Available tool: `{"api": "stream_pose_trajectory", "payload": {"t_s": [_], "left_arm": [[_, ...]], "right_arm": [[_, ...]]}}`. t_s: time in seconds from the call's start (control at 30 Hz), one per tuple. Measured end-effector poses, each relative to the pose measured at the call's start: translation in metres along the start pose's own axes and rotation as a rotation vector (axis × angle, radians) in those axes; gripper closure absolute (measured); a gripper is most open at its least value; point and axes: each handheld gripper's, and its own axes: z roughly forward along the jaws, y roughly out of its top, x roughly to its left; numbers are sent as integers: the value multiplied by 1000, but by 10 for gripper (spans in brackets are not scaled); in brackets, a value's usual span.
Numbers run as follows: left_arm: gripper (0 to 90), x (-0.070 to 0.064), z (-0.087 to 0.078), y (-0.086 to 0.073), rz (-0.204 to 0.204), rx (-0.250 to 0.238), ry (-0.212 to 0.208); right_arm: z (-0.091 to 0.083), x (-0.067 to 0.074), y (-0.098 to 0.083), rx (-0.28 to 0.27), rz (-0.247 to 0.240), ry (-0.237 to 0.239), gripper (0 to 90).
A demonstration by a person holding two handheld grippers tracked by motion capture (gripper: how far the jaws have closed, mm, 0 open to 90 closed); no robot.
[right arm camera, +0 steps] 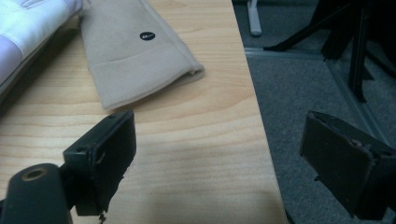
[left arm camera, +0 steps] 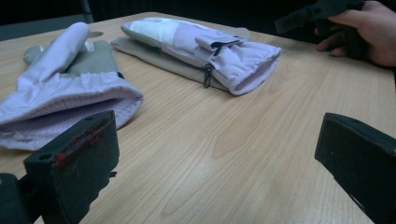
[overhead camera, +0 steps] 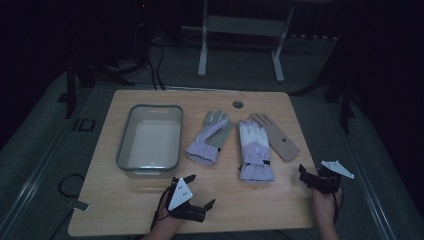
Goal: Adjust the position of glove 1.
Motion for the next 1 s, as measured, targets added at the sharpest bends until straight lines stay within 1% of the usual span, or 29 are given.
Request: {"api": "stream_pose_trajectory", "payload": {"t_s": [0.13, 0.2, 0.23, 0.27, 0.33, 0.4, 0.43, 0.47, 0.53, 0.6, 0.67, 0.7, 0.73, 0.83, 0.9, 1.0], "left_arm": [[0, -1, 0, 0, 5, 1, 8], [0, -1, 0, 0, 8, 2, 10], [0, -1, 0, 0, 11, 3, 9], [0, -1, 0, 0, 12, 2, 11], [0, -1, 0, 0, 9, 3, 11], [0, 0, 1, 0, 2, 8, 6], [0, 0, 1, 0, 2, 8, 5], [0, 0, 1, 0, 4, 8, 3], [0, -1, 1, 0, 6, 8, 2], [0, -1, 1, 0, 6, 7, 2], [0, -1, 1, 0, 6, 9, 1], [0, -1, 1, 0, 6, 10, 2], [0, -1, 1, 0, 7, 10, 3], [0, -1, 1, 0, 10, 8, 3], [0, -1, 1, 0, 11, 8, 2], [0, -1, 1, 0, 13, 10, 1]], "right_arm": [[-4, -7, 4, 17, 0, -9, 108], [-6, -9, 6, 18, 9, -3, 108], [-7, -11, 8, 31, 10, -1, 108], [-9, -12, 15, 41, 10, 16, 108], [-11, -12, 19, 38, 11, 14, 108], [-14, -13, 28, 26, 0, 23, 108], [-15, -12, 35, 24, -1, 48, 108], [-15, -11, 39, 24, -20, 62, 108], [-16, -8, 45, 23, -48, 65, 108], [-16, -4, 56, 16, -75, 104, 108], [-17, 0, 63, 0, -92, 111, 108], [-17, 2, 67, -7, -101, 126, 108], [-18, 5, 71, -13, -105, 140, 108], [-20, 11, 85, -42, -110, 164, 108], [-21, 15, 92, -54, -118, 167, 108], [-23, 20, 106, -69, -129, 194, 108]]}}
